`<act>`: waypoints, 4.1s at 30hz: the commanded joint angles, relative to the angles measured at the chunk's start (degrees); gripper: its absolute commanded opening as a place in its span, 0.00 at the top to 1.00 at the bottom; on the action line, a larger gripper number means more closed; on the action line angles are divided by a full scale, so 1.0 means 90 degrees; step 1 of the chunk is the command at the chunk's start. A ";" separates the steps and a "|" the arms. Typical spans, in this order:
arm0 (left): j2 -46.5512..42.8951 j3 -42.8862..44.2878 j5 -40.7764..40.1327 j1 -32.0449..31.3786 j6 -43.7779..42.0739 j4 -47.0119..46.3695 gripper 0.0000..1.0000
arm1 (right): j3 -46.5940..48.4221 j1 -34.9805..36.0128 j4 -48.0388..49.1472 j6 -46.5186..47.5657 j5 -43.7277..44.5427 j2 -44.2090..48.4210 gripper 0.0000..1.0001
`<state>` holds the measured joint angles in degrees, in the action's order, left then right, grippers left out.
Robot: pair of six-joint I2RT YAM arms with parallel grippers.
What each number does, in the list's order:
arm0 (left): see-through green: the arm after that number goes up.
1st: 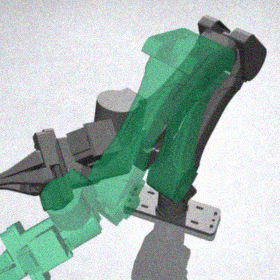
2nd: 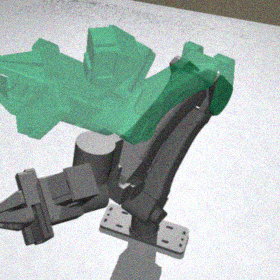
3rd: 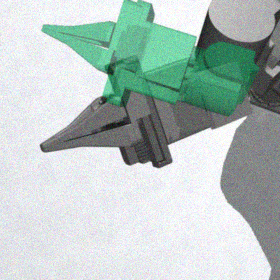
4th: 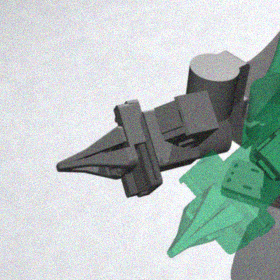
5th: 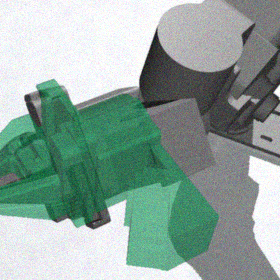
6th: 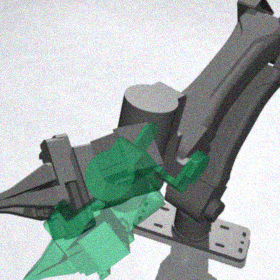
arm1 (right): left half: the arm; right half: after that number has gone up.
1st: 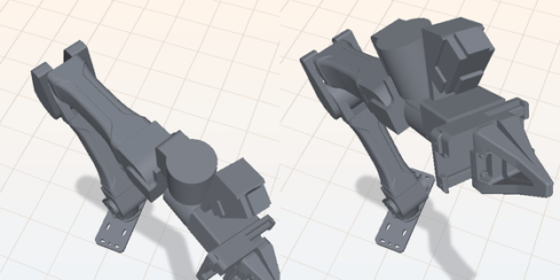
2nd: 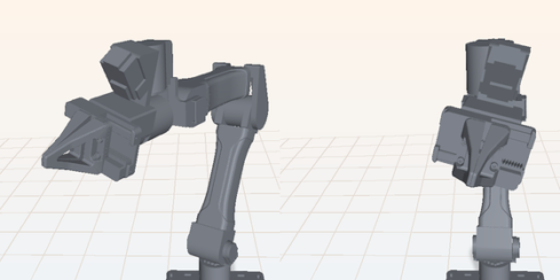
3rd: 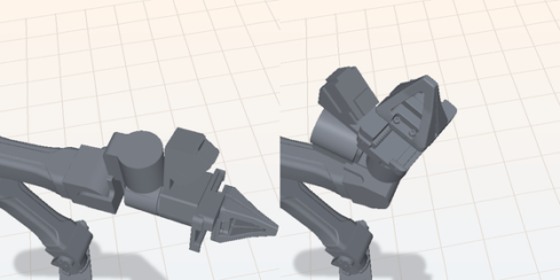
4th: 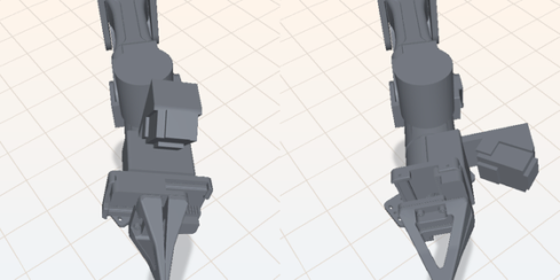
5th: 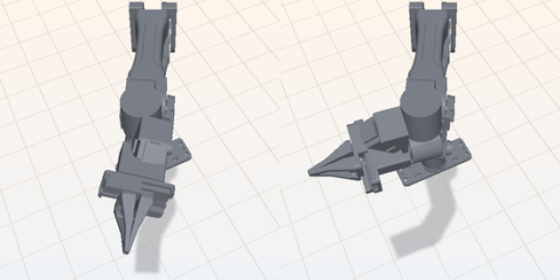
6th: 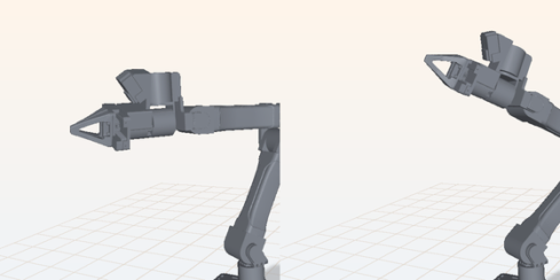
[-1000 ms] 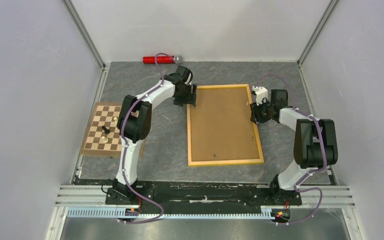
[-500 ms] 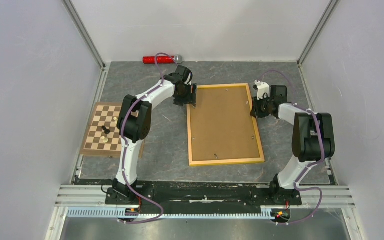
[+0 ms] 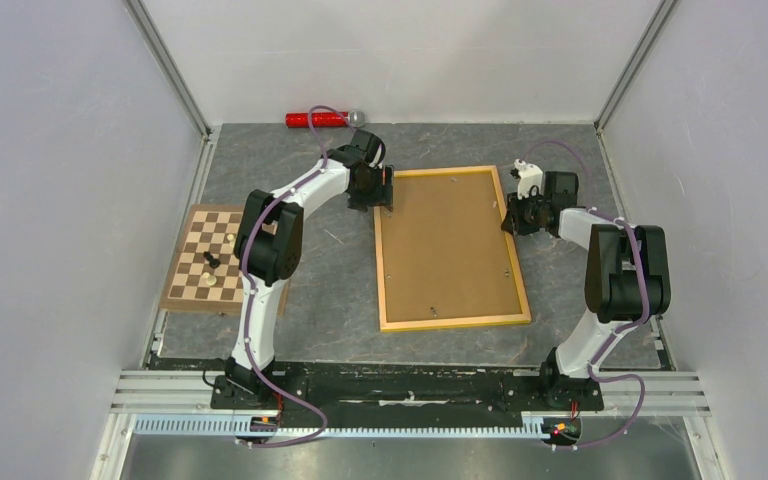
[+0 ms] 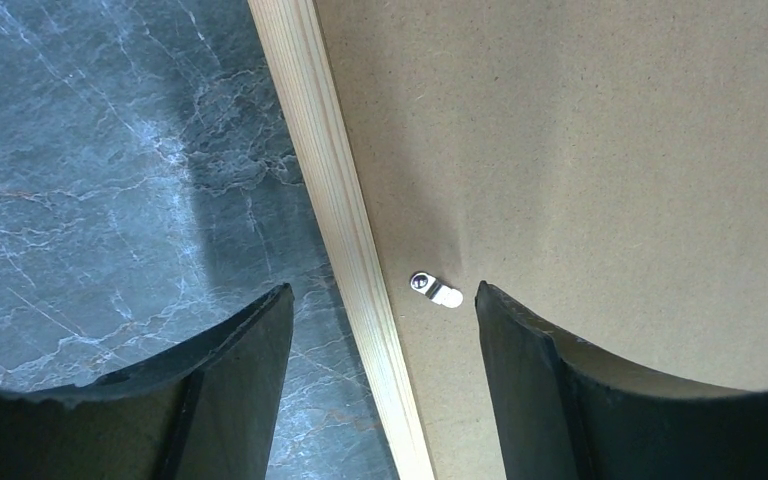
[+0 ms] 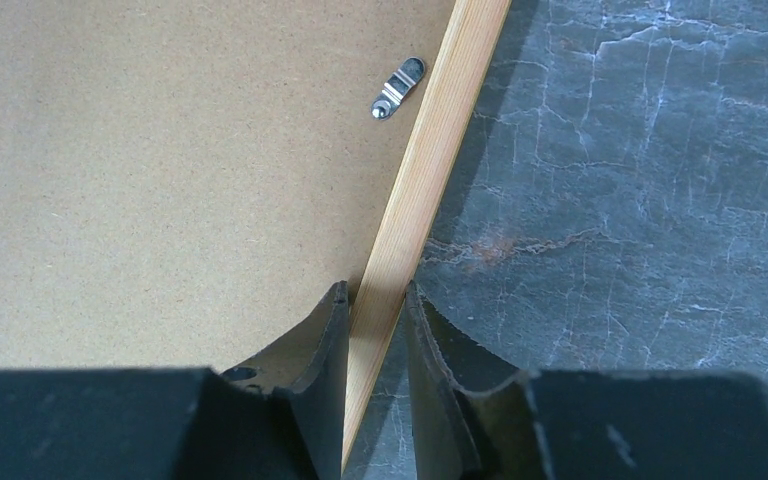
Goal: Put the photo into the frame
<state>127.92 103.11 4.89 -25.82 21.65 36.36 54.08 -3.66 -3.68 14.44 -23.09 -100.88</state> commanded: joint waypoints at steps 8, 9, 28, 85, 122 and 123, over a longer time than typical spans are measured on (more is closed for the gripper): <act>0.0320 0.0054 0.0024 -0.0058 0.0260 -0.0026 0.31 | -0.0177 -0.0042 0.0109 0.0019 0.0025 0.0030 1.00; 0.0349 0.0064 0.0023 -0.0068 0.0269 -0.0028 0.31 | -0.0184 -0.0042 0.0116 0.0007 0.0015 0.0027 1.00; 0.0308 -0.0021 -0.0259 -0.0364 -0.0239 0.0039 0.41 | -0.0287 -0.0038 0.0156 -0.0023 0.0002 0.0131 1.00; 0.0035 -0.0177 -0.0438 -0.0237 -0.2054 0.0413 0.88 | -0.0414 -0.0199 0.0197 0.0007 -0.0061 0.0243 1.00; -0.0807 -0.1282 0.1263 -0.0178 -0.0776 0.0708 0.52 | -0.1109 -0.0199 0.0545 -0.0613 -0.0027 0.1027 1.00; -0.0832 -0.1304 0.1305 -0.0178 -0.0749 0.0707 0.54 | -0.1157 -0.0194 0.0605 -0.0677 0.0005 0.1069 1.00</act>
<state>122.93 93.34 13.45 -27.70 11.66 42.96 45.36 -5.15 -0.62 10.46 -23.66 -94.00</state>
